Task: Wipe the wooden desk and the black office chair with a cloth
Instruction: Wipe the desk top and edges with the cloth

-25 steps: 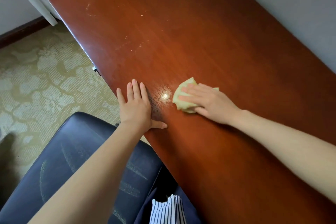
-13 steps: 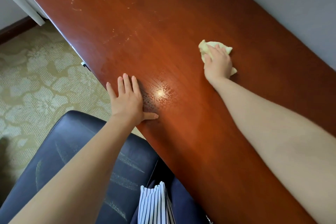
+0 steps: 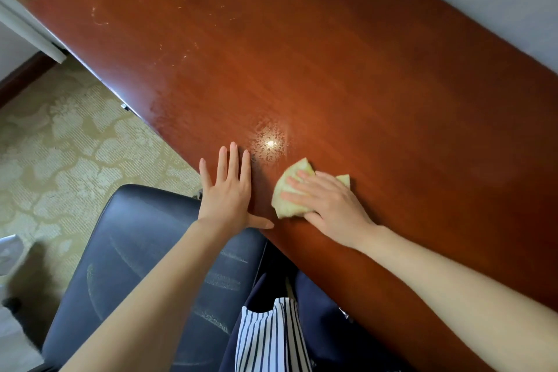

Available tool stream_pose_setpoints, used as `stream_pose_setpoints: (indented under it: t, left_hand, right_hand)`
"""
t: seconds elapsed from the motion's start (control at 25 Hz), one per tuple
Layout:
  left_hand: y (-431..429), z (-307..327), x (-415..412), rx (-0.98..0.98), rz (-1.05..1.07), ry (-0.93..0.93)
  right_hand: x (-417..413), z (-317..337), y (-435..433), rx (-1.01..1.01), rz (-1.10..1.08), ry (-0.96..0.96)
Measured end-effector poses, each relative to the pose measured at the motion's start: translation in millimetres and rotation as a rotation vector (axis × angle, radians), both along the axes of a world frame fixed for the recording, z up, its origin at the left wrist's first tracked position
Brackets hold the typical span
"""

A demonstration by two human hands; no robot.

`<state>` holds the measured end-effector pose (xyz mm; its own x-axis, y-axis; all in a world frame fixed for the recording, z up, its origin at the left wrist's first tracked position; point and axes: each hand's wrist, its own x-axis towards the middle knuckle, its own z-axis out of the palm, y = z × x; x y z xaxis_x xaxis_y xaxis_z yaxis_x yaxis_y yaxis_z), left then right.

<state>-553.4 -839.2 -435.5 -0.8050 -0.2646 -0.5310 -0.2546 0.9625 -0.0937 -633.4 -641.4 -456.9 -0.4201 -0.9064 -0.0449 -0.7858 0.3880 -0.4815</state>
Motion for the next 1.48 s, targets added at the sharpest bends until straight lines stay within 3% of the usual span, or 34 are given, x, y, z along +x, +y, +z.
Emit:
stream_pose_setpoints:
  t: [0.12,0.24,0.56,0.68,0.8,1.04,1.48]
  left_hand:
    - [12,-1,4,-0.014,-0.014,-0.028]
    - [13,3,2,-0.024,-0.008,-0.053]
    - [18,7,-5,-0.073,0.000,-0.113]
    - [19,6,-3,-0.072,0.011,-0.090]
    - [22,5,5,-0.073,0.031,-0.046]
    - [33,11,50,-0.011,0.104,-0.009]
    - [46,14,142,0.058,0.076,0.004]
  right_hand:
    - [-8,4,48,0.014,0.216,0.072]
    - [-51,5,77,0.026,0.204,0.096]
    - [-195,2,92,0.024,-0.518,0.055]
    - [-218,-9,71,0.023,-0.834,0.126]
    - [-220,-12,41,0.124,-0.987,0.150]
    - [-152,-3,-30,0.171,-0.489,0.042]
    - [31,-6,-94,0.177,-0.053,0.042]
